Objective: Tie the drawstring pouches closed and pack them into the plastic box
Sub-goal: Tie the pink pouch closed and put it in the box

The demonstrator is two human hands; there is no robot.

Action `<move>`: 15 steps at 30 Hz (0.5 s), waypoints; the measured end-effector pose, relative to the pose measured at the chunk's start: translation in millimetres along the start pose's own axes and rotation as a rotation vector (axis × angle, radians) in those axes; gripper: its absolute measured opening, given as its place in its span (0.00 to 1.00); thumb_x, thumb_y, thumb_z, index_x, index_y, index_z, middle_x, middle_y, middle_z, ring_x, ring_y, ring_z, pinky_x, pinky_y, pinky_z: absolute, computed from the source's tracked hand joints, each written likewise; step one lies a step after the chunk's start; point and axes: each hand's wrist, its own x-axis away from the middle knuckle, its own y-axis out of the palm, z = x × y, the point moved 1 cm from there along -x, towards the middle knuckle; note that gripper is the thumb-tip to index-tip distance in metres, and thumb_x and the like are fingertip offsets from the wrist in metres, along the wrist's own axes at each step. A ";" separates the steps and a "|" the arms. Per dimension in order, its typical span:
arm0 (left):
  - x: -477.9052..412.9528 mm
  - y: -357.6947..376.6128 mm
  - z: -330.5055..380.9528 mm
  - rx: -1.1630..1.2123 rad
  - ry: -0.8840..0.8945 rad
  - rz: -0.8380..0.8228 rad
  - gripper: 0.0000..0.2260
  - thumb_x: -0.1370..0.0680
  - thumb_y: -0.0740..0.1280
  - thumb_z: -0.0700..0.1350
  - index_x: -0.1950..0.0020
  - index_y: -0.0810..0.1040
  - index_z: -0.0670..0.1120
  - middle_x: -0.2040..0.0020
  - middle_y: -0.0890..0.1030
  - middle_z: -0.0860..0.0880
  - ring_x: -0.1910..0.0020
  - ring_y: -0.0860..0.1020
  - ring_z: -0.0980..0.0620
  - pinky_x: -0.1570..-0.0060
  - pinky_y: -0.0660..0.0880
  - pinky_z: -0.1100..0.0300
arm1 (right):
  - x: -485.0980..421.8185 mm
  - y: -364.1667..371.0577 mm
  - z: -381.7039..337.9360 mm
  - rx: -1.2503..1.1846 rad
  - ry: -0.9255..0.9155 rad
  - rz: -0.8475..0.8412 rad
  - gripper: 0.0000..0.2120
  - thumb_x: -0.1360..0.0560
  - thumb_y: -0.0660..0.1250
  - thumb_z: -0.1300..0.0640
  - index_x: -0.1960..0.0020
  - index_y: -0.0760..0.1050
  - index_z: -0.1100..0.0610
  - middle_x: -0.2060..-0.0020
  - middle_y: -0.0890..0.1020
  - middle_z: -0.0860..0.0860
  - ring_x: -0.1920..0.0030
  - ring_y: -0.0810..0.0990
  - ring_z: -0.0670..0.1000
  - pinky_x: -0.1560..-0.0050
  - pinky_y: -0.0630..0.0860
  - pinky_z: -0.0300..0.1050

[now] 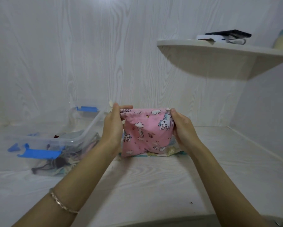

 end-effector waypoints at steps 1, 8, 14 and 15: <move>0.3 -1.2 -0.7 -0.003 0.004 -0.005 0.24 0.16 0.48 0.54 0.53 0.83 0.53 0.54 0.83 0.51 0.54 0.79 0.57 0.57 0.70 0.62 | 1.1 1.0 0.2 -0.036 0.000 0.023 0.18 0.19 0.60 0.47 0.48 0.83 0.58 0.50 0.86 0.57 0.46 0.84 0.57 0.40 0.78 0.55; -2.0 -19.1 -7.3 0.193 -0.063 0.099 0.23 0.16 0.49 0.51 0.59 0.81 0.48 0.56 0.82 0.50 0.49 0.79 0.53 0.40 0.72 0.57 | 2.4 5.8 13.9 -0.648 0.282 0.169 0.10 0.24 0.63 0.59 0.62 0.76 0.60 0.61 0.81 0.57 0.59 0.81 0.54 0.51 0.77 0.46; -8.2 -30.7 -4.9 0.705 -0.264 0.027 0.22 0.16 0.51 0.53 0.69 0.58 0.48 0.78 0.57 0.53 0.81 0.56 0.56 0.81 0.61 0.67 | 1.8 2.8 39.8 -1.103 0.340 0.199 0.15 0.20 0.61 0.60 0.66 0.68 0.56 0.67 0.82 0.53 0.63 0.85 0.52 0.49 0.77 0.49; -10.0 -34.4 -5.6 0.662 -0.279 0.025 0.22 0.16 0.51 0.53 0.69 0.57 0.49 0.78 0.56 0.53 0.82 0.54 0.57 0.84 0.56 0.67 | 0.8 1.9 45.0 -1.098 0.349 0.181 0.15 0.19 0.61 0.59 0.65 0.68 0.56 0.69 0.79 0.52 0.67 0.84 0.51 0.51 0.77 0.48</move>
